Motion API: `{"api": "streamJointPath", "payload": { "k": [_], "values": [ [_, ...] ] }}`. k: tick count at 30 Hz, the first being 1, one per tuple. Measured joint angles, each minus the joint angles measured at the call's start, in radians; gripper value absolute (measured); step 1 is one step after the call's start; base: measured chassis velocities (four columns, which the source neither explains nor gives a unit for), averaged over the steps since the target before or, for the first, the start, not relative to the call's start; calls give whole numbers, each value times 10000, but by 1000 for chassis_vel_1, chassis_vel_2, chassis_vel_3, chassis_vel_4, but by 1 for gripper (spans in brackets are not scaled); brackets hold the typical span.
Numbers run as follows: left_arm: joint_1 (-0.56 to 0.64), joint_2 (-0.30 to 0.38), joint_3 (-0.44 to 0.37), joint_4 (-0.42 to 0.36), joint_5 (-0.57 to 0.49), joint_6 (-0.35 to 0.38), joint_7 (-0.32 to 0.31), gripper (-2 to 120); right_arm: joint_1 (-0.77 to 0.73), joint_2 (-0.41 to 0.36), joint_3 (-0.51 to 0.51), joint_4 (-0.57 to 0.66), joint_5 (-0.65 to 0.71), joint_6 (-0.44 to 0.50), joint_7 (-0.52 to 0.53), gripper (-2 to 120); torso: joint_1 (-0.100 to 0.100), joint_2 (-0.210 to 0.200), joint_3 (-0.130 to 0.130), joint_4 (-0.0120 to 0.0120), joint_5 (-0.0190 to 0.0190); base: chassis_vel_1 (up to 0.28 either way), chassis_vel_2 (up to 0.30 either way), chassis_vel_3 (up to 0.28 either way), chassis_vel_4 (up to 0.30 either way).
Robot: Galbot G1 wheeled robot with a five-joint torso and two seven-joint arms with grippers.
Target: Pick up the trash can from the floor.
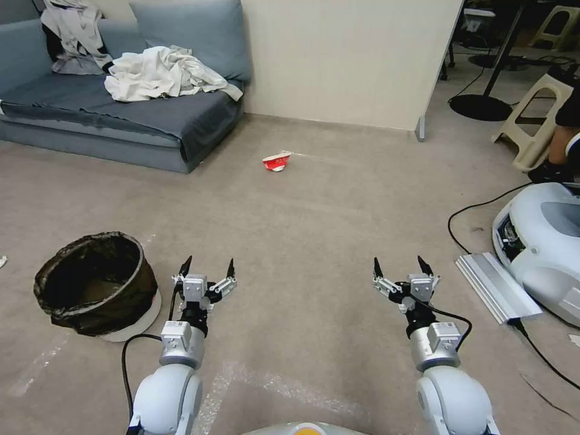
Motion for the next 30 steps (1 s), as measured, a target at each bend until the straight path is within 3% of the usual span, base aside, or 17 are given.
{"api": "streamJointPath", "payload": {
  "k": [23, 24, 26, 27, 30],
  "values": [
    [26, -2, -12, -79, -21, 35, 0, 100, -5, -1, 7, 6, 8, -12, 0, 100, 0, 0, 0, 0, 2, 0, 0, 0, 0],
    [67, -11, -30, -167, -79, 104, 1, 100, -20, -5, 22, 44, 29, -37, -1, 100, 0, 0, 0, -1, -4, 0, 0, 0, 0],
    [521, -124, -302, -1225, -669, 800, 97, 100, -171, -71, 180, 485, 331, -354, 15, 100, 0, 0, 0, 2, 3, 0, 0, 0, 0],
    [521, -124, -302, -1225, -669, 800, 97, 100, -171, -71, 180, 485, 331, -354, 15, 100, 0, 0, 0, 2, 3, 0, 0, 0, 0],
    [1013, -246, -593, -2373, -1319, 1571, 238, 100, -535, -233, 571, 1525, 1038, -1100, 111, 100, 0, 0, -1, -1, 2, 0, 0, 0, 0]
  ]
}}
